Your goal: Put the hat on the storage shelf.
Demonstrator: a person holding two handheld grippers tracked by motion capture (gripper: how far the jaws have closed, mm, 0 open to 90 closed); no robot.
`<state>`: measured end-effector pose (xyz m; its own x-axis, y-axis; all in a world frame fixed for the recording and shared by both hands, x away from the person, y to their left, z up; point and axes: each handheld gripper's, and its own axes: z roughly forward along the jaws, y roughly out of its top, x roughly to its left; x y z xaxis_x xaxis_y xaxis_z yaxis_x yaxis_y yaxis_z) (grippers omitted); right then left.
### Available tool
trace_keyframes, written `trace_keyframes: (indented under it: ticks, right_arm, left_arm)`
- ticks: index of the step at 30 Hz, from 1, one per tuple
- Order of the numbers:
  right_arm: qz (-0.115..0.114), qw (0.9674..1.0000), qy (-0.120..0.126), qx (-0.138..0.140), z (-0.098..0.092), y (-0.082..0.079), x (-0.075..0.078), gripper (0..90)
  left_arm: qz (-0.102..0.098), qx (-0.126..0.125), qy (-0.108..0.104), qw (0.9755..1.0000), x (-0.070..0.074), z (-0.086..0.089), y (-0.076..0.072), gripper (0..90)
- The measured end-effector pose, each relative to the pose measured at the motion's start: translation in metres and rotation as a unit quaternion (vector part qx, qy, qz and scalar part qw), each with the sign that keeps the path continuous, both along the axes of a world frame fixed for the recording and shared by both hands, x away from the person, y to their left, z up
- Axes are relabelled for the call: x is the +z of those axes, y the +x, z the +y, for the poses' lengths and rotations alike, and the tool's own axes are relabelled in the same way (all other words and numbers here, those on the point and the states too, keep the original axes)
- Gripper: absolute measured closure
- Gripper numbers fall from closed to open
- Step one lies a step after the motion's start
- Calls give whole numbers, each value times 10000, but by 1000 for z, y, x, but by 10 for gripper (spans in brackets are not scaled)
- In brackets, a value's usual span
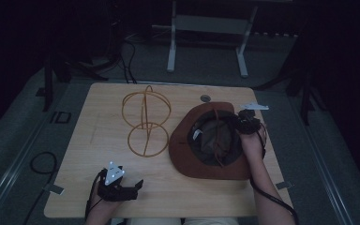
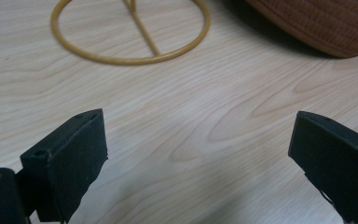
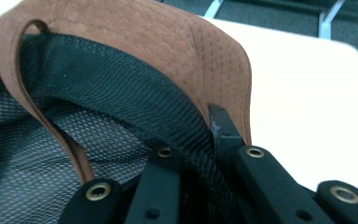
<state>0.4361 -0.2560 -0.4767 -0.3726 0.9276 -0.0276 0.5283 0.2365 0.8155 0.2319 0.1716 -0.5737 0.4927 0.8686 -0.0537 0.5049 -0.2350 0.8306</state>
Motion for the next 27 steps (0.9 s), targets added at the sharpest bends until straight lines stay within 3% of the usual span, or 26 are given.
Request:
trace_keyframes:
  ticks: [5, 12, 23, 27]
  right_arm:
    - [-249, 9994, 214, 59, -4, -16, 16, 841]
    - [-412, 9985, 353, 54, -4, -29, 24, 841]
    - [-426, 9971, 625, 86, -5, -42, 23, 841]
    - [-465, 9970, 621, 81, -5, -46, 25, 841]
  left_arm:
    - [-69, -105, 8, 9999, 13, -15, 5, 59]
    - [-120, -309, -2, 9995, 36, -42, 20, 59]
    - [-230, -713, 148, 9971, 60, -83, 43, 59]
    - [-329, -885, 175, 9954, 70, -102, 50, 59]
